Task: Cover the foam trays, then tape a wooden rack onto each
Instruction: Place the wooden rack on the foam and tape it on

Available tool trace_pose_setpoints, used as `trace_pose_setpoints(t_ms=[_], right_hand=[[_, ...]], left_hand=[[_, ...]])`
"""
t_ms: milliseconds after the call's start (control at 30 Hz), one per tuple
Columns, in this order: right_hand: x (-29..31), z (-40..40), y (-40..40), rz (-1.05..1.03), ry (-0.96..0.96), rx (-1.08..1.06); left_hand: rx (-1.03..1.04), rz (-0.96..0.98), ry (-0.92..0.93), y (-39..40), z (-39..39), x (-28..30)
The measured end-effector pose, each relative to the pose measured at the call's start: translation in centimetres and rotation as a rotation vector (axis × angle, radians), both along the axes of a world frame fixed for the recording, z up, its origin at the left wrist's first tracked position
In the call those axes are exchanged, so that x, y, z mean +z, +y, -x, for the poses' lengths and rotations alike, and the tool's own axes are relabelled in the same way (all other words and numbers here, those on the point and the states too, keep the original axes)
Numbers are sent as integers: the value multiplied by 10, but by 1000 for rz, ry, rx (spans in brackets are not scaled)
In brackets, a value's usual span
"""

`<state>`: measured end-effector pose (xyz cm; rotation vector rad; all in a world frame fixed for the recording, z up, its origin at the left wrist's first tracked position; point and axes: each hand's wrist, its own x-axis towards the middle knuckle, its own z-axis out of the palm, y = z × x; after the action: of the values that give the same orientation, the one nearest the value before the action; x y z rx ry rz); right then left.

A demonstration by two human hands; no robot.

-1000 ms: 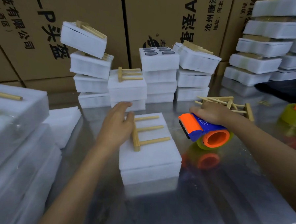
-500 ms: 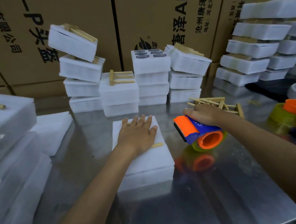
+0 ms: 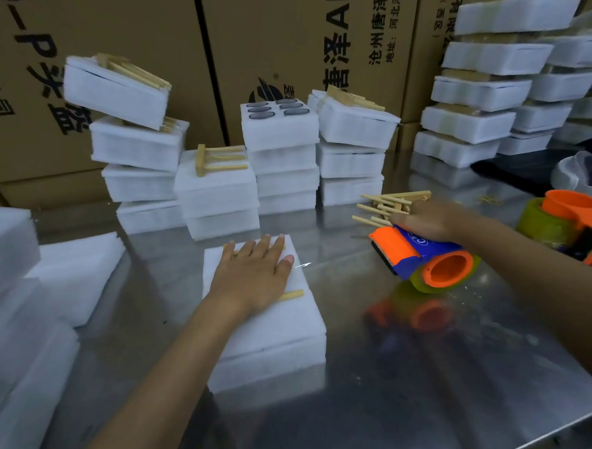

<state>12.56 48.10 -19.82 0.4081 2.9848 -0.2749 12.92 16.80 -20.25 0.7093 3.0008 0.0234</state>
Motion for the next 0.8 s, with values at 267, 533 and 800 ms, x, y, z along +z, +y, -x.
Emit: trace_pose_setpoints(t_ms=[267,533,800], right_hand=[[23,-20,7,-188,170,41],[18,-26,-6,-267,247,71],[17,-24,-37,-431,268,68]], left_hand=[[-18,110,156,31,-11,23],[-118,-424,-130,77,-16,14],[-132,-759,-232,72,-3,3]])
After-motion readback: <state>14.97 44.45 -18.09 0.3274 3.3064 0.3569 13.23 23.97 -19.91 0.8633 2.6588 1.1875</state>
